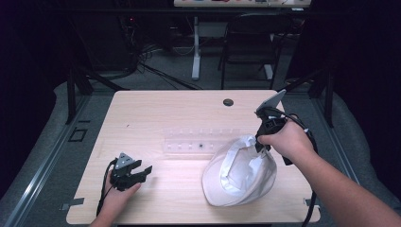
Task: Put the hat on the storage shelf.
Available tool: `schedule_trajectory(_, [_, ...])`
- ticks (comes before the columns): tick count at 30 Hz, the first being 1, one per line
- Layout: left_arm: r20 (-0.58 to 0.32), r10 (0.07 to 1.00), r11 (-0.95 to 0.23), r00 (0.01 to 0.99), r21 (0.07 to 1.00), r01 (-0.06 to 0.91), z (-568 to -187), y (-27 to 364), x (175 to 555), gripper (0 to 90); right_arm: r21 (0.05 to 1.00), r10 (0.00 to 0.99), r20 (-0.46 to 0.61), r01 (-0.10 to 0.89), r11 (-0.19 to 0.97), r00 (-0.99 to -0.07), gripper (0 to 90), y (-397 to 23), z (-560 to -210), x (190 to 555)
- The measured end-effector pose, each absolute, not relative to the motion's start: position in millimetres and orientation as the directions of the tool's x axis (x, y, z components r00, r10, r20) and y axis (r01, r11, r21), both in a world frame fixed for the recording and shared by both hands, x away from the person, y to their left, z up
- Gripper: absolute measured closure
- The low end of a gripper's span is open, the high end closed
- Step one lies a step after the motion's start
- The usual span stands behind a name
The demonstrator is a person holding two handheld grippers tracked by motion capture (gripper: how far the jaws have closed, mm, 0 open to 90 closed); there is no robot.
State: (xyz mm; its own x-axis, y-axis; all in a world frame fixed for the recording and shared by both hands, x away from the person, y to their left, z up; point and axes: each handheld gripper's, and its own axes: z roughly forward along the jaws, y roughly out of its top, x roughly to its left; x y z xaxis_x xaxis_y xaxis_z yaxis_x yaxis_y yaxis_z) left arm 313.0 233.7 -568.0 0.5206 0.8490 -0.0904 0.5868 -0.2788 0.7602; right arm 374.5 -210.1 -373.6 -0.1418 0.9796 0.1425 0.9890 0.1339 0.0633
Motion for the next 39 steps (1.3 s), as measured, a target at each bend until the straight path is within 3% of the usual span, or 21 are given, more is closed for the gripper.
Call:
schedule_trajectory(3, [-0.089, 0.848, -0.281, 0.523, 0.761, 0.585, -567.9, 233.8, 313.1, 45.5, 0.067, 0.979, 0.156, 0.990, 0.125, -0.134, 80.4, -210.1, -372.7, 374.4])
schedule_trajectory(4, [-0.089, 0.848, -0.281, 0.523, 0.761, 0.585, -567.9, 233.7, 313.1, 45.5, 0.059, 0.978, 0.188, 0.995, 0.082, -0.092, 80.5, -211.2, -373.4, 374.2])
schedule_trajectory(39, [-0.088, 0.850, -0.274, 0.519, 0.769, 0.578, -569.4, 232.2, 313.0, 45.5, 0.031, 0.829, 0.559, 0.999, -0.007, -0.012, 81.0, -228.3, -360.4, 369.6])
